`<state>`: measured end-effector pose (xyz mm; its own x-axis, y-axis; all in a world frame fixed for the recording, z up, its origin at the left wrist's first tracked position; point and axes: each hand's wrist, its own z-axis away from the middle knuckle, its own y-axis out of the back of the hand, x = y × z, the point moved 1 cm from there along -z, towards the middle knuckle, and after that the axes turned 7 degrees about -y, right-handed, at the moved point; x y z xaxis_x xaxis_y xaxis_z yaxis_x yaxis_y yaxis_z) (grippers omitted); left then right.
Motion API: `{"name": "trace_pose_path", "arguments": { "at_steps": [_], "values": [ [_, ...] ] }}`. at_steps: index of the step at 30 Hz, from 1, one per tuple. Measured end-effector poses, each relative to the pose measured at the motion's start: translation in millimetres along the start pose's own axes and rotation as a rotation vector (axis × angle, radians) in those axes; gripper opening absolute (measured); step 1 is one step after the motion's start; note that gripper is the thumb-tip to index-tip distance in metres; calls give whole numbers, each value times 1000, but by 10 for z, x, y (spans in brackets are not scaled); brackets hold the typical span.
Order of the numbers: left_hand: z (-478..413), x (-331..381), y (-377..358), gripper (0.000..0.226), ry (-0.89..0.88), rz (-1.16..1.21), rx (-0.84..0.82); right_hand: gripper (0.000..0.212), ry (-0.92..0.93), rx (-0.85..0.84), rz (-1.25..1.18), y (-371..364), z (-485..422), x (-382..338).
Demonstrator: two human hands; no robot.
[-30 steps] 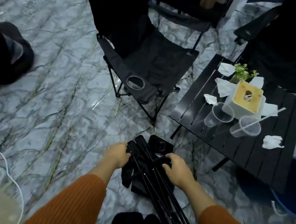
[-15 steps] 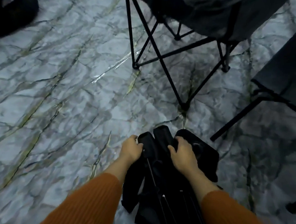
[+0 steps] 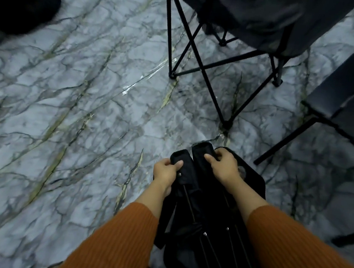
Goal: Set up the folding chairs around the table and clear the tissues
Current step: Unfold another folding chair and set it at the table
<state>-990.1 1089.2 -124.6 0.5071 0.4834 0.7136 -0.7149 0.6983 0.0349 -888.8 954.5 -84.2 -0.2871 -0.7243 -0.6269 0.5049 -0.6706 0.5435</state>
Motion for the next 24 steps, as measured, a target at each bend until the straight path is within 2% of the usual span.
{"name": "trace_pose_path", "arguments": {
  "at_steps": [2, 5, 7, 10, 11, 13, 14, 18, 20, 24],
  "values": [
    [444, 240, 81, 7, -34, 29, -37, 34, 31, -71, -31, 265, 375, -223],
    [1227, 601, 225, 14, -59, 74, -97, 45, 42, -153, -56, 692, 1052, -518],
    [1754, 781, 322, 22, -45, 65, -126, 42, 32, -158, -72, 995, 1592, -680],
    [2515, 996, 430, 52, -5, 32, -141, 34, 40, -149, -93, 1405, 2422, -865],
    [2774, 1109, 445, 50, -22, 19, -151, 31, 40, -141, -112, 1539, 2689, -912],
    [3291, 1391, 439, 25, -93, -24, -190, 28, 26, -95, -155, 1834, 3213, -1004],
    [3504, 1518, 431, 20, -119, -58, -218, 27, 16, -65, -171, 1964, 3440, -1015],
    [4264, 1987, 299, 18, -253, -279, -418, 32, -28, 85, -227, 2579, 4297, -973],
    [4605, 2145, 192, 15, -349, -377, -512, 27, -20, 175, -260, 2903, 4672, -921],
    [5148, 2447, 106, 19, -548, -529, -617, 23, -27, 341, -309, 3445, 5376, -672]
  ]
}}
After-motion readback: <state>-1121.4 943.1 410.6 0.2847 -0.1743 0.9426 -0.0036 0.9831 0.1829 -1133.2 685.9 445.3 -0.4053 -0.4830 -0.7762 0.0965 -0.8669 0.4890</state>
